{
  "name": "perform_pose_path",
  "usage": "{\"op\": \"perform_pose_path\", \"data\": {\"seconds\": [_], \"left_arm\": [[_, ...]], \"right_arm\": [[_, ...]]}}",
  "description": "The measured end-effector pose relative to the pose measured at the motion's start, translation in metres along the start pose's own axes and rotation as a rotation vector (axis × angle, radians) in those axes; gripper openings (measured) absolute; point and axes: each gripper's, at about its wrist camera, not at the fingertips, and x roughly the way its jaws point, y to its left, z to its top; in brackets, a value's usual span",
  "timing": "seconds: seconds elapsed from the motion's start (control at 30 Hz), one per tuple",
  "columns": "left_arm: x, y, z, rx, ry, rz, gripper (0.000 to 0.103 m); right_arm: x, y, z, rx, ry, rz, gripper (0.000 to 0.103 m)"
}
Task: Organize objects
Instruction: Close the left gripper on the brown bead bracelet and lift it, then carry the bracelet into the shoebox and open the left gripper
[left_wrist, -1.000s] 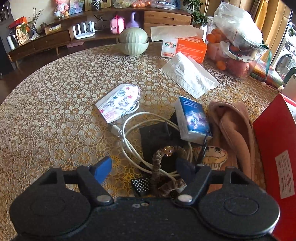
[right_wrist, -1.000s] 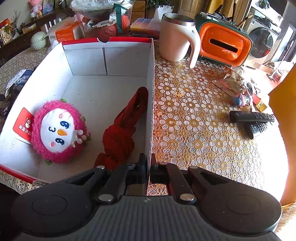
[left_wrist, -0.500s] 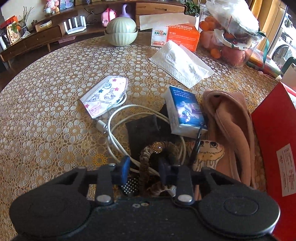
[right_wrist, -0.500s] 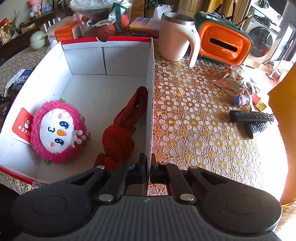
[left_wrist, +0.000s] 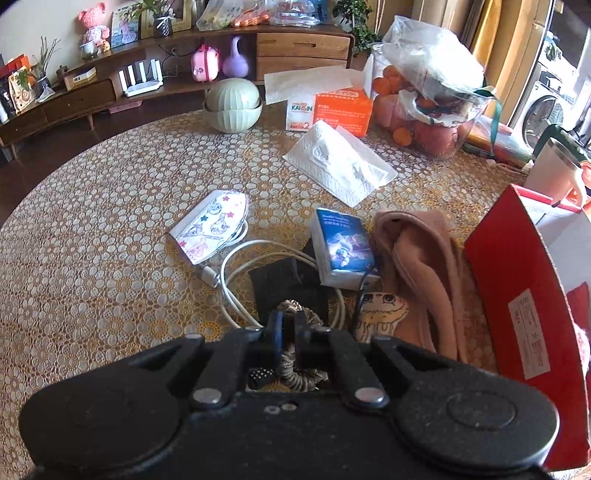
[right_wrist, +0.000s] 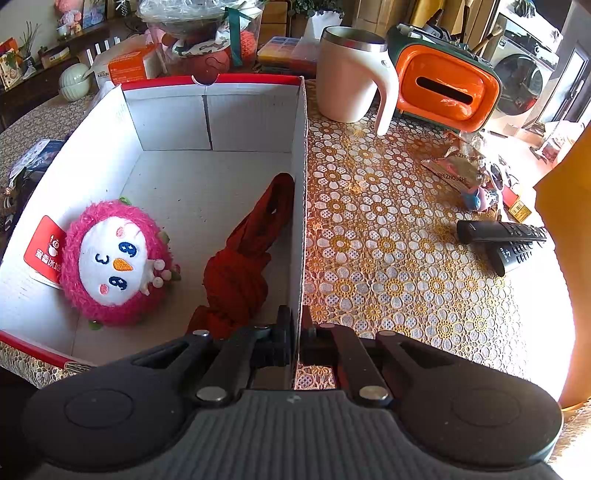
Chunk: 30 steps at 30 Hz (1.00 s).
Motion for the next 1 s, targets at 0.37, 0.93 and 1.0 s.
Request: {"op": "perform_pose_path", "data": {"seconds": [0.37,0.93,1.0], "left_arm": [[-0.067,-0.051,0.005,0.140,-0.080,-0.100,0.004],[-0.097,-0.211,0.023,0.310,-0.152,-0.350,0.004],[-0.088,-0.230,0.025,0.320,-0.140,-0.372,0.004]], "right_arm": [[-0.001,0.001,-0.001,-0.005,-0.007,-0.002,0.003],[0.004,0.000,-0.004,-0.005,-0.007,0.019,0.003],[0.007,-0.001,-0.006,-0.001,0.002,0.026,0.003]]}}
